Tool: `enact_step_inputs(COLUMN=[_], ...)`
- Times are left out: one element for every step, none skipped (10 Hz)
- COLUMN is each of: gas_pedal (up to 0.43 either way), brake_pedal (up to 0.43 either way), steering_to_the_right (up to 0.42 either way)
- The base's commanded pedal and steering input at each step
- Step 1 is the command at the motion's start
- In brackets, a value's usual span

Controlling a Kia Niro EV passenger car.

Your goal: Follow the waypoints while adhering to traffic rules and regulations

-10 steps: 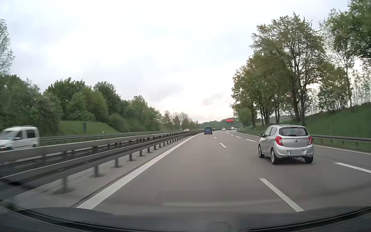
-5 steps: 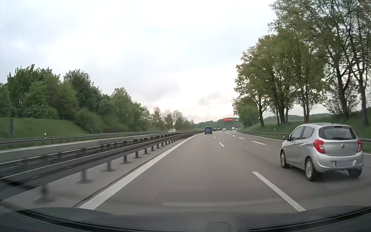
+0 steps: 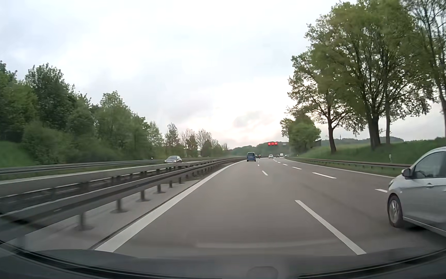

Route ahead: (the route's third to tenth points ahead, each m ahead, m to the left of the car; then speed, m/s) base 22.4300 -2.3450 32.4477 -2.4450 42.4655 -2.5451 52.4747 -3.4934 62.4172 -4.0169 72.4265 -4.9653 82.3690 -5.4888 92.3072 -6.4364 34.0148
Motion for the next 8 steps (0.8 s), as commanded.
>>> enact_step_inputs(gas_pedal=[0.311, 0.299, 0.299, 0.299, 0.299, 0.299, 0.299, 0.299], brake_pedal=[0.0, 0.0, 0.0, 0.0, 0.0, 0.0, 0.0, 0.0], steering_to_the_right=[0.007, 0.007, 0.007, 0.007, 0.007, 0.007, 0.007, 0.007])
